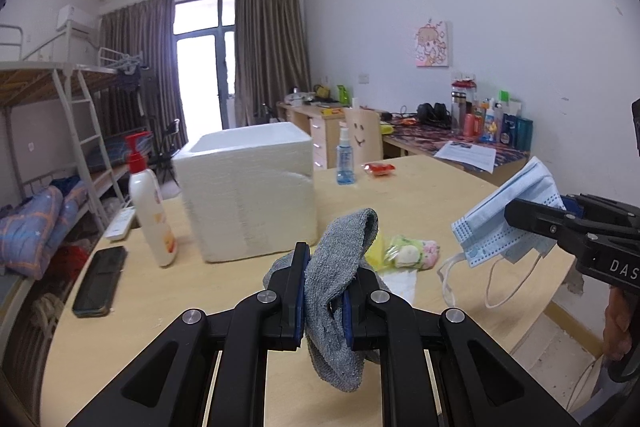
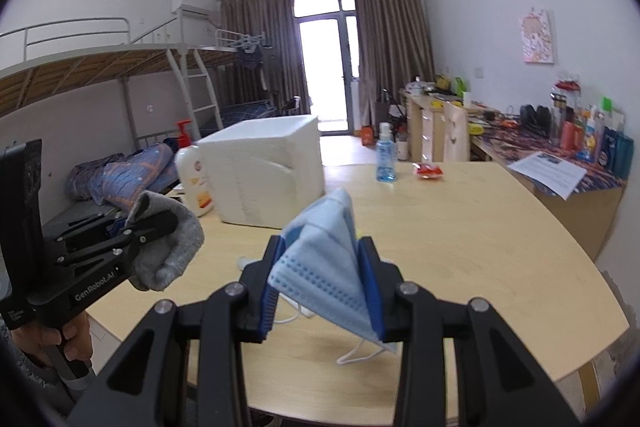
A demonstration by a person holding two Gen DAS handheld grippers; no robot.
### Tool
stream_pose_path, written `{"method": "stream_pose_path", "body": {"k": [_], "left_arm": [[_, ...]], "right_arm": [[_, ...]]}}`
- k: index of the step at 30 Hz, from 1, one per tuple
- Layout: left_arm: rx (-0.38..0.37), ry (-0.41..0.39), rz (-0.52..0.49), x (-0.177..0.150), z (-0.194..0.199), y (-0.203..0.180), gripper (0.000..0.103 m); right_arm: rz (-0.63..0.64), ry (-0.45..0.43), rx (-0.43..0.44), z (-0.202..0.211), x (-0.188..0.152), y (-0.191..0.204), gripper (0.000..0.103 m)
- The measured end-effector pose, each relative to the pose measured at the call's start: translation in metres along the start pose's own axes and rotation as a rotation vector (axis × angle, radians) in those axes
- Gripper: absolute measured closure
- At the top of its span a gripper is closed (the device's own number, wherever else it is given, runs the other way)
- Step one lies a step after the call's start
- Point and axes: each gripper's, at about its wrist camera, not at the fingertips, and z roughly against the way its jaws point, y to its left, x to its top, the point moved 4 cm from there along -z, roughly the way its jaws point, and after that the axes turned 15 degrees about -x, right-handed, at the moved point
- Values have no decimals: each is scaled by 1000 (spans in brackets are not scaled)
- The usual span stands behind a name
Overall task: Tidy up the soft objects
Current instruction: 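Carry the mask and sock with both tools over the white foam box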
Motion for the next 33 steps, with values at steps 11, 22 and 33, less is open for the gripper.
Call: {"method": "stream_pose_path", "body": {"k": [11,22,33], "left_arm": [[65,-25,29,3,21,31,88],[99,-37,39,22,20,61,88],[114,-52,36,42,12,78,88]], "right_arm": [[62,-23,80,-5,10,40,61],[81,-27,120,-27,34,59,61],[69,-35,133,-43,56,62,61]]}}
